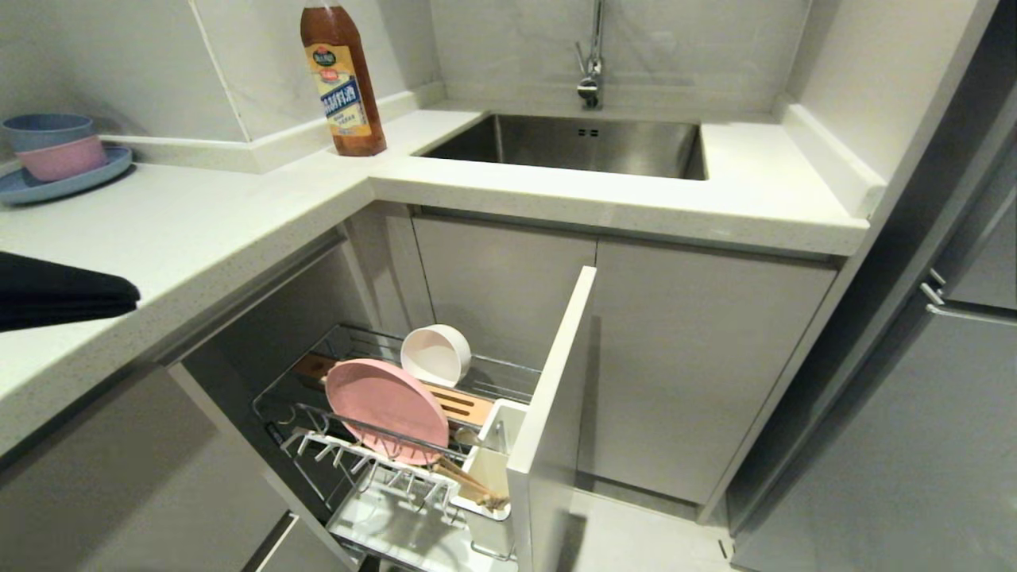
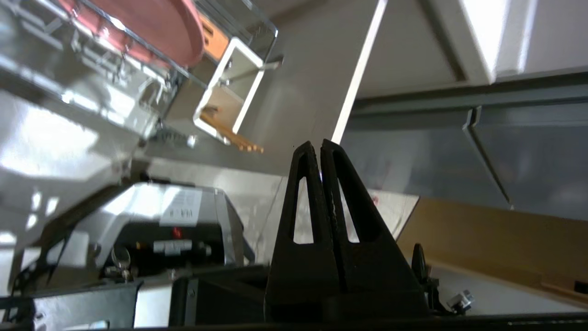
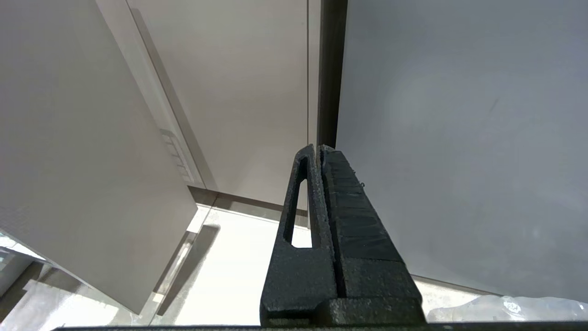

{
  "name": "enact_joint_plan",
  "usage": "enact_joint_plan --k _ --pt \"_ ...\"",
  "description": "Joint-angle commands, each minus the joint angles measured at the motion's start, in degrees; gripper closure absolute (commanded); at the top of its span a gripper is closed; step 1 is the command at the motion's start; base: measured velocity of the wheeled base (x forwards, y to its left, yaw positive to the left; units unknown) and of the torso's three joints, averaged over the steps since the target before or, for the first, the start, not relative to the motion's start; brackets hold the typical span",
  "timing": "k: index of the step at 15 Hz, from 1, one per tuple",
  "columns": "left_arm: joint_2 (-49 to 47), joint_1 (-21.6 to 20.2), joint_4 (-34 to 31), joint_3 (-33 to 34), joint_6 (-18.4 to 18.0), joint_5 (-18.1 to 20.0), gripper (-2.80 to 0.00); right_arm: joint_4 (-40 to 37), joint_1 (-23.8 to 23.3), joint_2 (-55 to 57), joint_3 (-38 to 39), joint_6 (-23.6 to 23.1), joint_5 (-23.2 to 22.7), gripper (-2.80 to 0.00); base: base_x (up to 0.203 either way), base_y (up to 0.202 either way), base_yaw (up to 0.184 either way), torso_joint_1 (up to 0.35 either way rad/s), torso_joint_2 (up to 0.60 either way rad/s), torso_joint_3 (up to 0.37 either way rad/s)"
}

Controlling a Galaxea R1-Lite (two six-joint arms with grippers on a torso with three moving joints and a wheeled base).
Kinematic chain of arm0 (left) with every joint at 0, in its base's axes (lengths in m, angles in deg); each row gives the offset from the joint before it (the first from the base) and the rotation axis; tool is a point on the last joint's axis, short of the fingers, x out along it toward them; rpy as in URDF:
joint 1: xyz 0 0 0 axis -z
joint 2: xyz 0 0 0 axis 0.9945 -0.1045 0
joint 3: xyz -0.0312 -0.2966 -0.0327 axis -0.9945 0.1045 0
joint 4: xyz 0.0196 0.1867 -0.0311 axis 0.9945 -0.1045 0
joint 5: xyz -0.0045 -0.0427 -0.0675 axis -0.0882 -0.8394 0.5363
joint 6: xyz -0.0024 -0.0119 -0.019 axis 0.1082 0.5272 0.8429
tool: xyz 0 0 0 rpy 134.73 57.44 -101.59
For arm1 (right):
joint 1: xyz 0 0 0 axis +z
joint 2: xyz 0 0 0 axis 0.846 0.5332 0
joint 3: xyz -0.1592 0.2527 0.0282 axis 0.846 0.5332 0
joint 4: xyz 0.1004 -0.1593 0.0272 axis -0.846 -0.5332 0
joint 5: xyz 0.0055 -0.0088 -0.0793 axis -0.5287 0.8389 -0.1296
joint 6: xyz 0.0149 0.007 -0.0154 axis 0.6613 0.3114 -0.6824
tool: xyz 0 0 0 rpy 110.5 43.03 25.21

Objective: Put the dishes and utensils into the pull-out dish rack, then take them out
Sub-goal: Take the plate out of the cupboard

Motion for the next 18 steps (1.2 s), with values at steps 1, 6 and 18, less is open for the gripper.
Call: enact_joint_plan --k 1,6,18 --pt "-4.5 1.6 0.0 0.1 0.8 0.0 0.00 0.0 0.0 0.0 0.2 0.0 0.0 0.00 0.000 0.000 0.000 0.000 0.00 0.000" --pt "-17.0 2.4 8.5 3.6 3.6 -9.4 0.00 0.0 0.0 0.0 0.2 0.0 0.0 0.00 0.000 0.000 0.000 0.000 0.00 0.000" --pt "-34.2 3.4 15.9 3.9 11.3 -20.5 -2.80 0.0 0.0 0.0 0.2 0.0 0.0 0.00 0.000 0.000 0.000 0.000 0.00 0.000"
